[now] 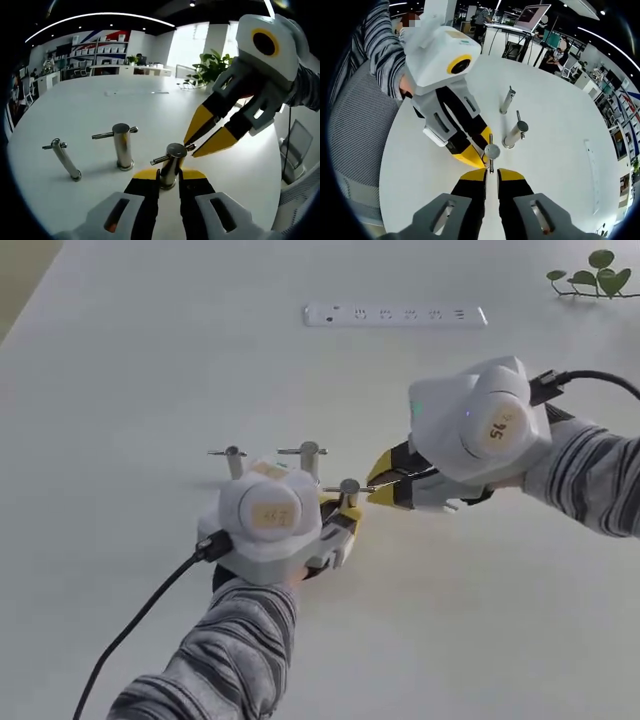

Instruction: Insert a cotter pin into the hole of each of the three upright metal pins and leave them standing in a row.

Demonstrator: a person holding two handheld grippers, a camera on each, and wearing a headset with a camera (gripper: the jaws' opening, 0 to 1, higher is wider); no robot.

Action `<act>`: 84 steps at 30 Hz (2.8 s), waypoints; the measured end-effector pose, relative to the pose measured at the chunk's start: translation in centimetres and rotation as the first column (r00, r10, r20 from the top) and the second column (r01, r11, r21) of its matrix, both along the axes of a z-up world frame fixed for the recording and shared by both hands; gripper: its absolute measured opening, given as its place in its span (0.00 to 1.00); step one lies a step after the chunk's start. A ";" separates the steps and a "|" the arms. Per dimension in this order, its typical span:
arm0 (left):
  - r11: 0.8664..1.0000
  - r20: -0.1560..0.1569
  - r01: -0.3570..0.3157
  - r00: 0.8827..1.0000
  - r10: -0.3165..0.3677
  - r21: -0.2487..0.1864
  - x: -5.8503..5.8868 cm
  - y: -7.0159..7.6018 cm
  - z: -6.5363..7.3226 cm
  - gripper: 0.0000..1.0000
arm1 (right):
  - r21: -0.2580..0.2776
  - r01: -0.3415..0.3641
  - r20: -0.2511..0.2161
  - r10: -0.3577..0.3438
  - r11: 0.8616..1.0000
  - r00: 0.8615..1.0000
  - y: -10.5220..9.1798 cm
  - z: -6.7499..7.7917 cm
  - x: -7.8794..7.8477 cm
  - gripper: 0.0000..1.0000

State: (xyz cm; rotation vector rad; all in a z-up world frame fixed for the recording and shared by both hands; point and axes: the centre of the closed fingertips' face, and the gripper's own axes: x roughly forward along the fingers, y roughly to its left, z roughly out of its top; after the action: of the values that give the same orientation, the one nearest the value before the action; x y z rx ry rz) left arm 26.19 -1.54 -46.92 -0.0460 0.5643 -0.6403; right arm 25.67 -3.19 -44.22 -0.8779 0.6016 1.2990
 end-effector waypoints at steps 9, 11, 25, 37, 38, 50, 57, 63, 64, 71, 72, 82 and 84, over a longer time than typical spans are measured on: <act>1.000 0.007 0.001 1.000 -0.001 0.009 0.0 0.0 0.0 0.11 | 0.022 0.030 -0.023 -0.030 0.999 0.999 -0.4 0.3 -0.3 0.00; 1.000 0.007 0.000 1.000 0.000 0.009 0.0 0.0 0.0 0.11 | 0.032 0.035 -0.024 -0.034 0.999 0.999 -0.2 0.4 -0.3 0.00; 1.000 0.006 0.000 1.000 0.000 0.009 0.0 0.0 -0.1 0.11 | 0.057 0.050 -0.035 -0.048 0.997 0.998 0.4 0.5 -0.4 0.00; 1.000 0.005 0.000 1.000 0.000 0.010 0.1 0.0 -0.2 0.11 | 0.061 0.058 -0.039 -0.056 0.996 0.998 0.7 0.6 -0.5 0.00; 1.000 0.006 0.001 1.000 -0.001 0.012 0.1 0.0 -0.2 0.11 | 0.061 0.060 -0.039 -0.057 0.996 0.998 0.7 0.5 -0.4 0.00; 0.997 0.029 0.036 0.999 -0.038 0.065 -0.3 0.5 -0.1 0.25 | 0.140 0.175 -0.130 -0.157 0.975 0.979 1.0 0.7 -0.5 0.10; 0.991 0.062 0.076 0.995 -0.084 0.113 -1.3 1.3 0.4 0.36 | 0.199 0.245 -0.212 -0.202 0.949 0.956 1.8 0.3 -0.5 0.16; 0.993 0.066 0.085 0.994 -0.090 0.086 -2.0 1.8 1.2 0.42 | 0.225 0.271 -0.242 -0.216 0.936 0.946 2.8 -0.1 -0.6 0.16; 0.992 0.065 0.088 0.993 -0.094 0.086 -2.1 1.8 1.2 0.43 | 0.227 0.274 -0.244 -0.218 0.934 0.945 2.8 -0.2 -0.5 0.16; 0.995 0.059 0.082 0.995 -0.086 0.062 -2.6 2.3 2.2 0.53 | 0.239 0.288 -0.243 -0.230 0.927 0.942 3.4 -0.5 -0.4 0.14; 0.995 0.061 0.081 0.995 -0.085 0.057 -2.6 2.4 2.4 0.54 | 0.238 0.288 -0.240 -0.231 0.928 0.943 3.4 -0.6 -0.3 0.13; 0.997 0.084 0.070 0.994 -0.072 0.024 -3.2 3.5 4.2 0.61 | 0.241 0.271 -0.222 -0.219 0.932 0.950 3.5 -0.9 0.0 0.09; 0.997 0.091 0.071 0.993 -0.072 0.021 -3.3 3.8 4.5 0.62 | 0.242 0.265 -0.222 -0.213 0.933 0.951 3.5 -0.9 -0.1 0.08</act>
State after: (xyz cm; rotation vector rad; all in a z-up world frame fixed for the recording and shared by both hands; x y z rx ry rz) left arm 22.88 2.21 -42.39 0.0203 0.4846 -0.7035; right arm 25.57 0.32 -45.10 -0.4410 0.6441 1.2139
